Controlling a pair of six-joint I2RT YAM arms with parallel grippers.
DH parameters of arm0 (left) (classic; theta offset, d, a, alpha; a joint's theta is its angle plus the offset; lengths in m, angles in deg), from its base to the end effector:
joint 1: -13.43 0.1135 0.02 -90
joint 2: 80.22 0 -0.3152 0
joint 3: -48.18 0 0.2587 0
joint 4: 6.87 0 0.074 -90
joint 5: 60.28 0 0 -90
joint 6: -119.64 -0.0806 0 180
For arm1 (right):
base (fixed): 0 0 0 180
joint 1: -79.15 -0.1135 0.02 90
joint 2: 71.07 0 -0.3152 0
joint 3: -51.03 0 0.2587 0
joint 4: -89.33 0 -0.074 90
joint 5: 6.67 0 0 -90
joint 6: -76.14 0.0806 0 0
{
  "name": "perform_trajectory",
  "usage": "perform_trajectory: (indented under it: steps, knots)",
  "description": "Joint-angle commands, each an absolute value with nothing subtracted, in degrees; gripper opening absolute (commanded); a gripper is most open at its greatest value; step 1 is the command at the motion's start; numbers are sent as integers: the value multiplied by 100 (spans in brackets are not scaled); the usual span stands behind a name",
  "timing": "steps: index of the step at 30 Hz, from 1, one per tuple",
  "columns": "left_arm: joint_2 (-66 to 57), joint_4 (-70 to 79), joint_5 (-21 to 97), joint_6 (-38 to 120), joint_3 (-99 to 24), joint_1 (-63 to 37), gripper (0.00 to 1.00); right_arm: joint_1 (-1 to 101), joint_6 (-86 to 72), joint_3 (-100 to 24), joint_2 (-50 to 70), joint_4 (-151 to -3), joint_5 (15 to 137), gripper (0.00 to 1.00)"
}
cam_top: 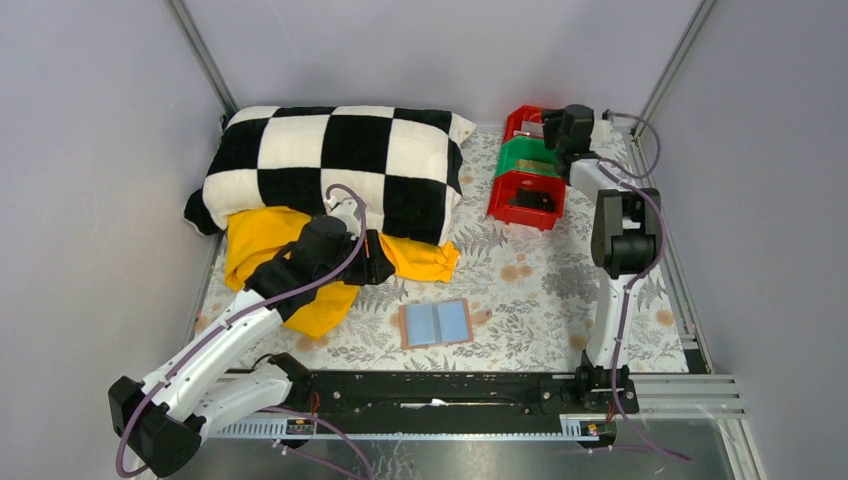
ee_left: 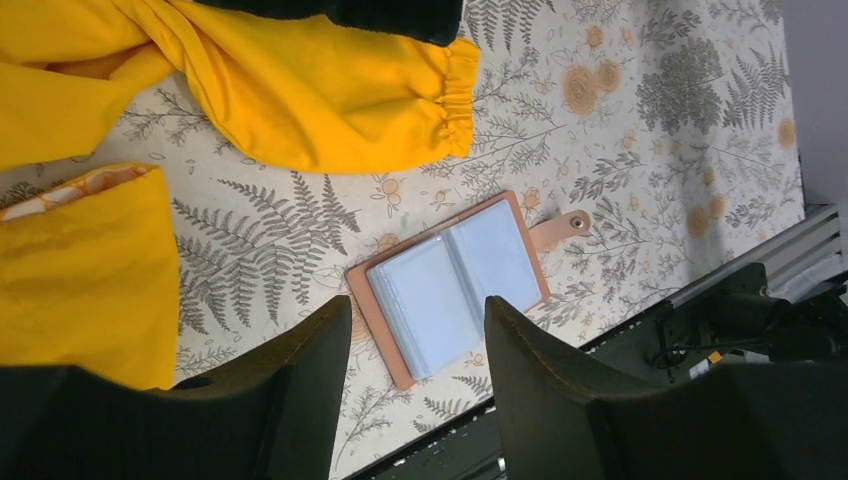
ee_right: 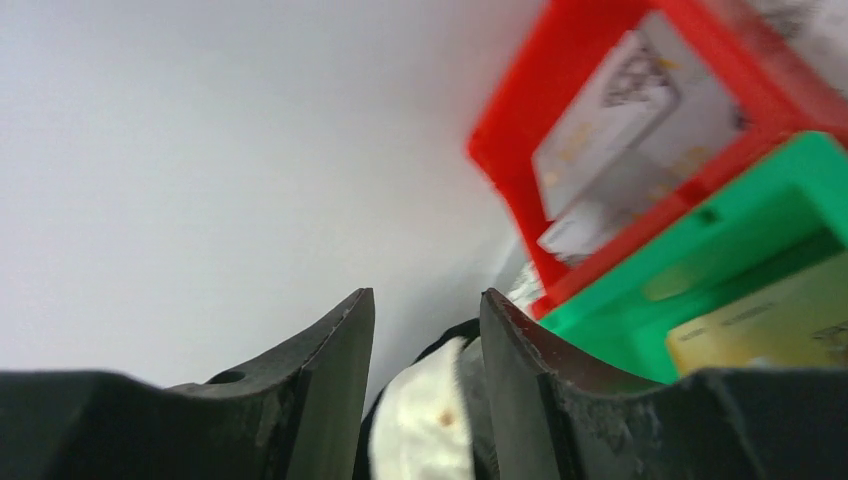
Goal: Take the credit cards out of the card holder
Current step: Place the credit card in the storage box, then reset both arms
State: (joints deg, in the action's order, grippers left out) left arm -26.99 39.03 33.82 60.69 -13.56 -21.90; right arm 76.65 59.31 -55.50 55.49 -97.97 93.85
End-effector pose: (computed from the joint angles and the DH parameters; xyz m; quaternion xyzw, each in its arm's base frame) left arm 0.1679 -0.1260 0.3105 0.0493 0.8947 -0.2693 0.3531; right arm 0.6004 0.0115 0.2443 0.4966 0.6015 0.3248 0.5350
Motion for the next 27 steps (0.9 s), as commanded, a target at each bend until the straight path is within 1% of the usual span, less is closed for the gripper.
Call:
perform_trajectory:
  steps: [1,6,11,14,17,20,24,25,27]
  knots:
    - [-2924,3625,3643,6357,-1241,-2163,56,7721,4899,-5589,4357,-10008,8408,52]
    - [-3089,3681,3686,6630,-1153,-2164,56,7715,3764,-5238,3290,-9052,7375,56]
    - [-3204,3806,3626,6847,-1013,-2159,56,7590,2627,-3877,1766,-8167,6734,56]
    - [-3236,3798,3703,7002,-819,-2163,56,7289,1982,-3005,811,-7438,6791,57]
    - [-3316,3799,3720,7201,-596,-2163,56,6769,1468,-2155,14,-6747,7020,59]
    - [-3437,3785,3710,7398,-340,-2163,56,6217,1287,-1384,-731,-6294,7256,59]
    - [-3669,3897,3614,7519,-138,-2163,56,5790,1259,-523,-1484,-5964,7474,61]
    - [-3751,3935,3576,7525,-121,-2163,57,5721,1257,-396,-1642,-5819,7589,64]
    - [-3935,4096,3393,7506,-125,-2163,57,5658,1246,-276,-1920,-5436,7957,75]
